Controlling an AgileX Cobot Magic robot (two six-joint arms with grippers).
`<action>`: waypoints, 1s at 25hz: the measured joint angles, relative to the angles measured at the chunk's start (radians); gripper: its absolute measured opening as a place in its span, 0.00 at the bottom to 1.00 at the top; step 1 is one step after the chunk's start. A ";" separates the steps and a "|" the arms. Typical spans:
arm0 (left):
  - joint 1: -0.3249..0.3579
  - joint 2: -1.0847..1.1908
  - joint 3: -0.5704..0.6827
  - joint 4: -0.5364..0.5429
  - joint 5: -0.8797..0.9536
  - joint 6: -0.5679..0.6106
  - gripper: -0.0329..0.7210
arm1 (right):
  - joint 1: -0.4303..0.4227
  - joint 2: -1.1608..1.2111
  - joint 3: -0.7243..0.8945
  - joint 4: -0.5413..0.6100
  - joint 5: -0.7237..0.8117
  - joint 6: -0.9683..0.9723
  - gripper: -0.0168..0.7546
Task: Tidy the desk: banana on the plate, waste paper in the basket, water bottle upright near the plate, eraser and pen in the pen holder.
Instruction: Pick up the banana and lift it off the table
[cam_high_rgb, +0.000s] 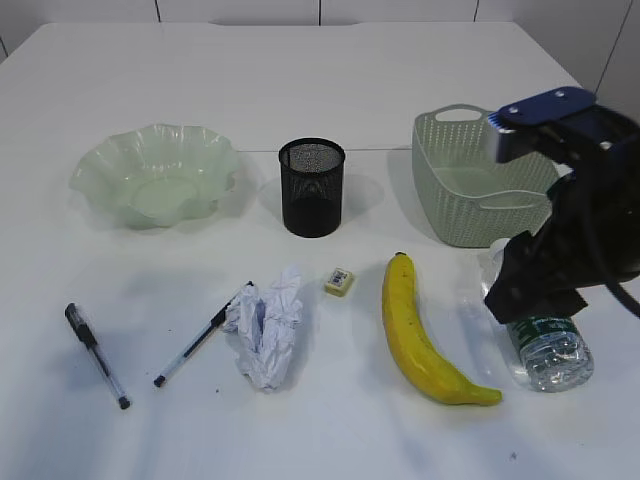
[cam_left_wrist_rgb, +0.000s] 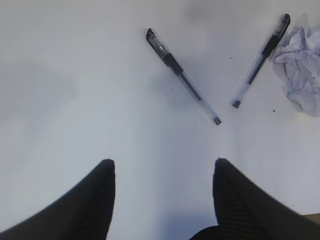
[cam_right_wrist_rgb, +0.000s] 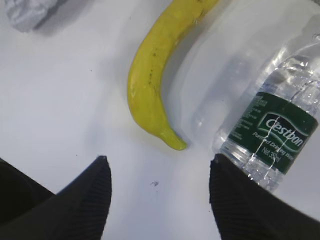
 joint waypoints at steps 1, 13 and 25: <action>0.000 0.011 0.000 -0.005 0.000 0.000 0.62 | 0.009 0.026 -0.011 -0.022 0.008 0.006 0.62; 0.000 0.020 -0.002 -0.015 -0.017 0.000 0.62 | 0.098 0.374 -0.180 -0.109 0.051 0.035 0.62; 0.000 0.020 -0.002 -0.008 -0.020 0.000 0.62 | 0.129 0.546 -0.261 -0.120 0.050 0.090 0.62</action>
